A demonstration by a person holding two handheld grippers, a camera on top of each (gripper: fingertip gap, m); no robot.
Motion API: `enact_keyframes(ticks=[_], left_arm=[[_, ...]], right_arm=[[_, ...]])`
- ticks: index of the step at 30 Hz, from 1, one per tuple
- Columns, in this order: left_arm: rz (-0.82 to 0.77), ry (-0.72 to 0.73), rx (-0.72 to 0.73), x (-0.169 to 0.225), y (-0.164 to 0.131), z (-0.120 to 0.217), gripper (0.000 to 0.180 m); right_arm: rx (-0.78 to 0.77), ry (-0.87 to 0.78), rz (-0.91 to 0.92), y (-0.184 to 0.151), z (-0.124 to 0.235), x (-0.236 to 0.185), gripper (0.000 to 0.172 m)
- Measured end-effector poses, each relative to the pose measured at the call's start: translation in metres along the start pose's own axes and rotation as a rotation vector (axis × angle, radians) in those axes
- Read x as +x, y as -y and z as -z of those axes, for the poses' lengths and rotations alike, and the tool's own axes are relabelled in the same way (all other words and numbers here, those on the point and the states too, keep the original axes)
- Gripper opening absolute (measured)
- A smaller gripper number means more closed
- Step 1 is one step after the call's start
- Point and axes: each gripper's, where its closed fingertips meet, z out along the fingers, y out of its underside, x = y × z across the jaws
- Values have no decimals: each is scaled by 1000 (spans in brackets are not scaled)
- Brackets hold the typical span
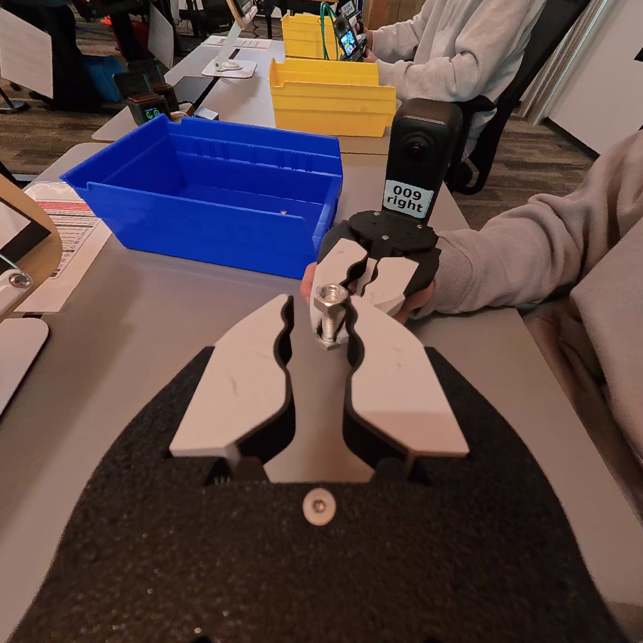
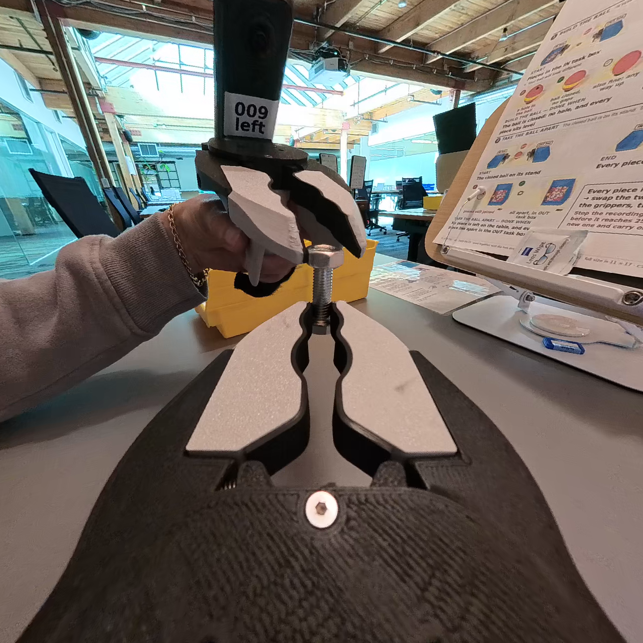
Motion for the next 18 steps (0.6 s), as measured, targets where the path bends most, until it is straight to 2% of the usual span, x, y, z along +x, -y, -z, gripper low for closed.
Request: enact_keyframes(ticks=[7, 12, 18], left_arm=[[1, 28, -14, -4, -2, 5, 27], [1, -17, 28, 5, 7, -3, 33], [1, 37, -36, -4, -4, -11, 35]], right_arm=[[3, -4, 1, 0, 0, 1, 9], [4, -9, 5, 1, 0, 1, 9], [8, -18, 14, 2, 1, 2, 9]])
